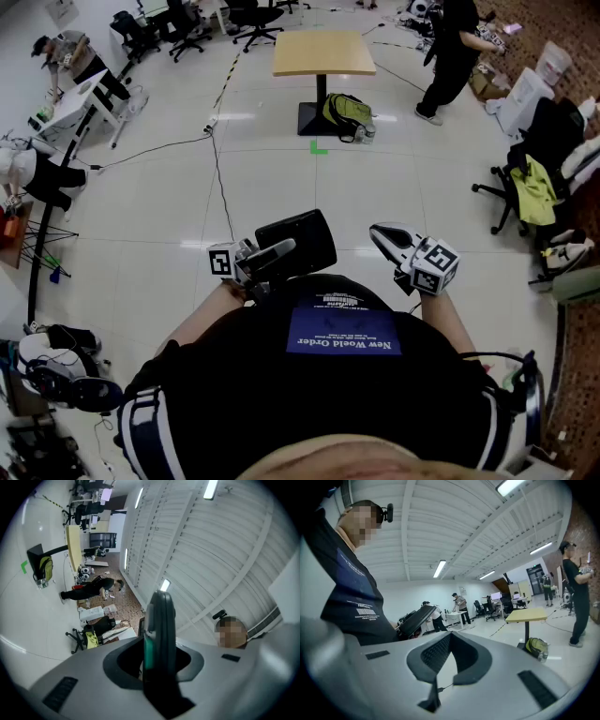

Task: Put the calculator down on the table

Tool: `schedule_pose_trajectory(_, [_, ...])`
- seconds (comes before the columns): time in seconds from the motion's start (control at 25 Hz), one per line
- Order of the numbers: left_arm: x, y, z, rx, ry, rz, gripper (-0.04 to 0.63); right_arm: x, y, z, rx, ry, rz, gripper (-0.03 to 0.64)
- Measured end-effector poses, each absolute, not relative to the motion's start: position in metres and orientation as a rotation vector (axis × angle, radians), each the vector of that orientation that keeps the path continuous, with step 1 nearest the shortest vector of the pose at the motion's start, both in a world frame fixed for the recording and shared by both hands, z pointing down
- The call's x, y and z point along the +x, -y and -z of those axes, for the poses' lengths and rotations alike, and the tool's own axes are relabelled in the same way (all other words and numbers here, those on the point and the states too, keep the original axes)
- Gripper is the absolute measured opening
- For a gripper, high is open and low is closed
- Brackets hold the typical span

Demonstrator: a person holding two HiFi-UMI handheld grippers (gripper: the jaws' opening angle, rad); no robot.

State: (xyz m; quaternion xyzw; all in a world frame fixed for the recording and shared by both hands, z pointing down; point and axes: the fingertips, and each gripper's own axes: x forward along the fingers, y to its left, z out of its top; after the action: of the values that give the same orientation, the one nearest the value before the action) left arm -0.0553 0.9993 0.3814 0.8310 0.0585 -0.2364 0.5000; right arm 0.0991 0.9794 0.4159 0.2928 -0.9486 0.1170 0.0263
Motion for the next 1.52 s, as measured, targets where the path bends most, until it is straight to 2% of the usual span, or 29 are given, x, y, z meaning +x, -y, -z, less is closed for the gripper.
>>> schedule_pose_trajectory(0.16, [-0.050, -0.984, -0.389, 2.003, -0.133, 0.591, 0.120, 0.108, -0.963, -0.427, 0.910, 2.916, -0.398, -0.015])
schedule_pose_trajectory(0.36, [-0.072, -0.940, -0.409, 1.979, -0.140, 0.592, 0.120, 0.079, -0.921, -0.437, 0.887, 2.888, -0.407, -0.015])
schedule_pose_trajectory(0.8, [-0.213, -0.766, -0.374, 1.994, -0.205, 0.661, 0.120, -0.047, -0.762, -0.378, 0.960, 2.874, -0.271, -0.015])
schedule_pose_trajectory(1.04, [-0.249, -0.712, -0.383, 1.936, -0.198, 0.693, 0.120, -0.083, -0.708, -0.385, 0.934, 2.839, -0.303, -0.015])
schedule_pose_trajectory(1.24, [-0.253, -0.659, -0.392, 1.916, -0.149, 0.720, 0.120, -0.079, -0.652, -0.389, 0.904, 2.837, -0.335, -0.015])
schedule_pose_trajectory(1.52, [-0.204, -0.575, -0.392, 1.971, -0.043, 0.716, 0.120, -0.035, -0.554, -0.398, 0.765, 2.909, -0.326, -0.015])
